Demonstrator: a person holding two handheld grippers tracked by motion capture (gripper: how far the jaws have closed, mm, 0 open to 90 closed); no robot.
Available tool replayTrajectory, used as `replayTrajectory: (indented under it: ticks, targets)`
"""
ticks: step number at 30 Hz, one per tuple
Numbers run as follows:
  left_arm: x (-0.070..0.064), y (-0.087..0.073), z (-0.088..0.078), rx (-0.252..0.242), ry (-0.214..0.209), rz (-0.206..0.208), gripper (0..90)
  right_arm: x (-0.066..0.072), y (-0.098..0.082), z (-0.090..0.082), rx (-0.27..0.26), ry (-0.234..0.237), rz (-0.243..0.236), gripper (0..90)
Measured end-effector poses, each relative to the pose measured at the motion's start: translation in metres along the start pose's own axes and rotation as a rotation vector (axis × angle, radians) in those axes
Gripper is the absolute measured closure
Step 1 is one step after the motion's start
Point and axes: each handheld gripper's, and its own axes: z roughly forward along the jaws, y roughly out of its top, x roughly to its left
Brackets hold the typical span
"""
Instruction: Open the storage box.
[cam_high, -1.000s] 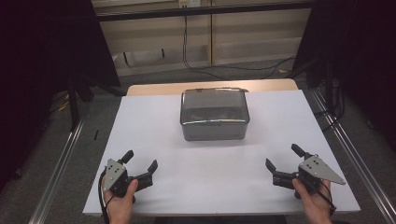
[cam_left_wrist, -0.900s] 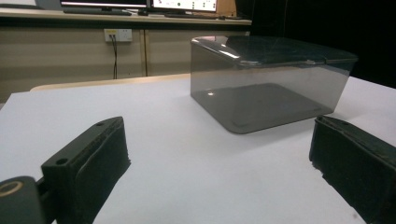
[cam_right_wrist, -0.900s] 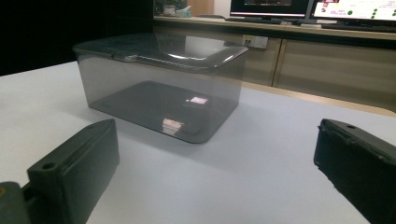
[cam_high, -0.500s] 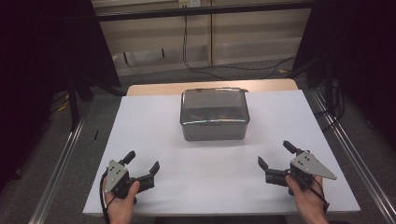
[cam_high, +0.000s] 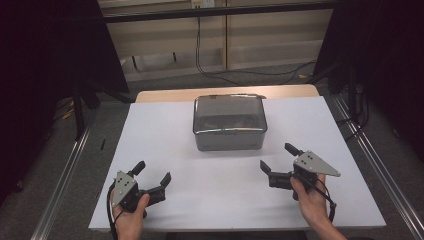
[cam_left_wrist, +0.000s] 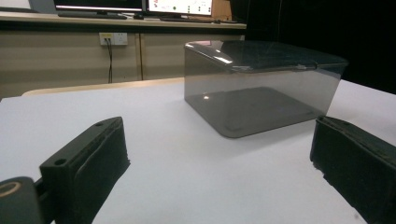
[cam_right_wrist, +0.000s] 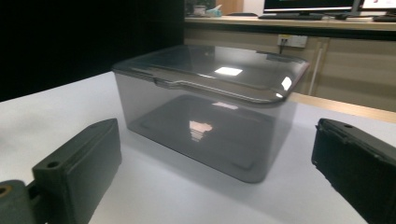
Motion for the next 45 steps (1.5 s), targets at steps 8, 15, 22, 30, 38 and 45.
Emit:
replayTrajectory:
  ticks: [8,15,22,30,38,45]
  targets:
    - [0.000,-0.001,0.001,0.011,-0.010,-0.011,3.6,0.011,0.008,0.016,-0.020,0.042,-0.053,0.0]
    - [0.000,-0.001,0.000,0.008,-0.013,-0.009,3.7,0.018,0.021,0.033,-0.036,0.039,-0.086,0.0]
    - [0.002,0.000,0.001,0.005,0.000,-0.007,3.6,0.024,0.026,0.044,-0.046,0.050,-0.126,0.0]
    - [0.001,0.000,0.002,0.010,-0.008,-0.002,3.6,0.028,0.030,0.059,-0.006,0.046,-0.253,0.0]
    - [0.000,0.000,0.001,0.010,-0.011,0.000,3.6,0.034,0.030,0.074,0.002,0.032,-0.424,0.0]
    - [0.000,0.000,0.002,0.012,-0.007,0.013,3.6,0.038,0.032,0.084,-0.001,0.024,-0.524,0.4]
